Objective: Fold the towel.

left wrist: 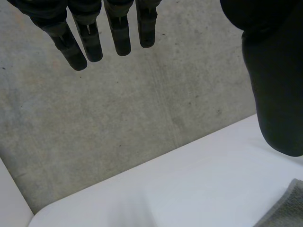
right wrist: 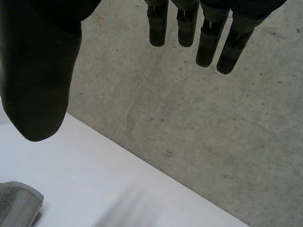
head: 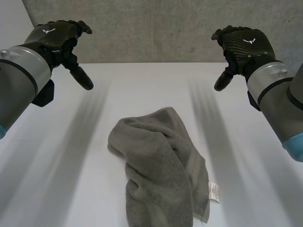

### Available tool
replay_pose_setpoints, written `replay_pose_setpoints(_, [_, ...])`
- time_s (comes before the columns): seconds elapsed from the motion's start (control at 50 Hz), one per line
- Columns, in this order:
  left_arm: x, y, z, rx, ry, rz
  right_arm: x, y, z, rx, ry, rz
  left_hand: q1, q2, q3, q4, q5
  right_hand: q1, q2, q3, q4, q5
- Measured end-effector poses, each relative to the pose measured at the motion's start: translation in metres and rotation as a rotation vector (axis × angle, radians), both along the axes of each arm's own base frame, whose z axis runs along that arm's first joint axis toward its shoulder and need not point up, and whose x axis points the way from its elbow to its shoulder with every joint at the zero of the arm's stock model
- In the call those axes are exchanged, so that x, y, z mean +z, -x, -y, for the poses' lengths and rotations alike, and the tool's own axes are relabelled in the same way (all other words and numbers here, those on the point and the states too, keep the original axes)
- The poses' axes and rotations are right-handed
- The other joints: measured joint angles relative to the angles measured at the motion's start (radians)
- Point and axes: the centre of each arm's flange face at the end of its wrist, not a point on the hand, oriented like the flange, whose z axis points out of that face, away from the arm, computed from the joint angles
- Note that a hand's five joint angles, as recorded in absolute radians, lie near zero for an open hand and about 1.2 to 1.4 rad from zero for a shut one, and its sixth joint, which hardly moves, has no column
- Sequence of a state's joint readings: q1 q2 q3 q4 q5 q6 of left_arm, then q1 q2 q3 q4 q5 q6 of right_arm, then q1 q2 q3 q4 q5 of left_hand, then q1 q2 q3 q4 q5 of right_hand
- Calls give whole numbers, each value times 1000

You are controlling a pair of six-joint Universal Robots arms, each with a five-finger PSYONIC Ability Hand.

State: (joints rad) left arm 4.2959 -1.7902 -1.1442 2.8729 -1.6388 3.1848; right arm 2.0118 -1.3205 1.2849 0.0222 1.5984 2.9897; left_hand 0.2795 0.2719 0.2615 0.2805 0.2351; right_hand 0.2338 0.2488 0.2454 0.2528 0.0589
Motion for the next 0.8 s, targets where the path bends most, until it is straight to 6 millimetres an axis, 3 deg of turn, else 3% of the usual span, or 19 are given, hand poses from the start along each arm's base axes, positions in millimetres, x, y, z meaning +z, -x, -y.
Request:
replay_pose_setpoints(0.3, [-3, 7, -10, -35, -5, 8, -1, 12, 11, -29, -15, 19, -1, 0, 0, 0, 6, -1, 0, 0, 0, 0])
replay_pose_setpoints(0.44, [-14, 13, -42, -102, -49, 29, -8, 11, -1, 55, -67, -86, -1, 0, 0, 0, 6, 0, 0, 0, 0, 0])
replay_pose_setpoints(0.5, [-24, 15, -58, -133, -74, 42, -20, 9, -12, 120, -122, -143, -1, 0, 0, 0, 6, 0, 0, 0, 0, 0])
replay_pose_setpoints(0.62, [-68, 24, -92, -232, -125, 73, -67, 7, -44, 288, -295, -223, -1, 1, 0, 0, 20, -4, 0, 0, 0, 0])
replay_pose_setpoints(0.8, [-136, 45, -113, -348, -173, 107, -126, 8, -72, 368, -404, -228, -1, 1, 0, 0, 20, 7, 5, 4, 3, 7])
